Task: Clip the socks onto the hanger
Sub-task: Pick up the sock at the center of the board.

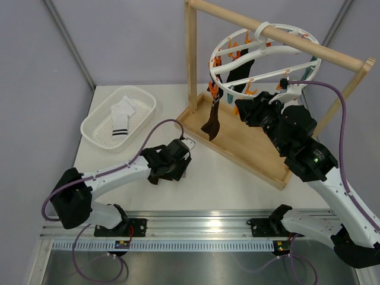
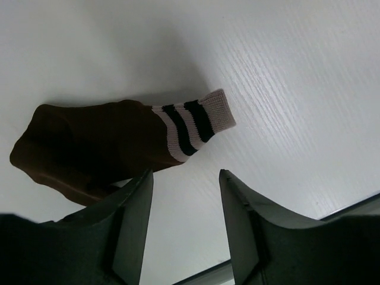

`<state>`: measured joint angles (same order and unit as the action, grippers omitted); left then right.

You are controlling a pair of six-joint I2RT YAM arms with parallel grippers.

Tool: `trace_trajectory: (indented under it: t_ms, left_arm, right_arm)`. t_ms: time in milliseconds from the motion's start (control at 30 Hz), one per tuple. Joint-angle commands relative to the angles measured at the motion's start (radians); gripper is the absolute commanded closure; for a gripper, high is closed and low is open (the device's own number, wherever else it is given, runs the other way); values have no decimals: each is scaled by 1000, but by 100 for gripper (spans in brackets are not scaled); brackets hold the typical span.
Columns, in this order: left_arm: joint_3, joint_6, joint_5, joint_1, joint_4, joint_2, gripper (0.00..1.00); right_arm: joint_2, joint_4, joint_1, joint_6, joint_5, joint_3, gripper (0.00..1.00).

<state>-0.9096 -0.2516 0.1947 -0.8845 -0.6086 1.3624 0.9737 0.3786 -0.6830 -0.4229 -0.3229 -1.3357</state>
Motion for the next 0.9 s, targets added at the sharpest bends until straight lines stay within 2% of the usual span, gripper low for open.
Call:
trace_trajectory:
  t_ms: [0, 100, 200, 367, 533, 667, 700, 867]
  left_arm:
    - [-37, 37, 1, 2, 59, 35, 51]
    - [-84, 44, 12, 24, 102, 124, 54]
    - [-146, 23, -38, 68, 119, 234, 60]
    - [-216, -12, -11, 110, 162, 381, 70]
    - [-299, -12, 46, 150, 168, 466, 72]
    - [-298, -5, 25, 150, 162, 406, 66]
    - [-282, -2, 11, 150, 165, 344, 62]
    - [-97, 0, -21, 136, 161, 155, 44]
  right_arm:
    - [-4, -29, 7, 3, -4, -11, 100]
    - [-10, -27, 7, 1, -5, -8, 100]
    - [-15, -27, 8, 3, -8, -6, 100]
    - [-26, -18, 7, 10, -21, -5, 100]
    - [-30, -20, 7, 9, -21, 0, 100]
    - [-30, -12, 8, 10, -19, -5, 100]
    - [-35, -12, 7, 9, -21, -5, 100]
    - [-35, -17, 8, 15, -24, -6, 100]
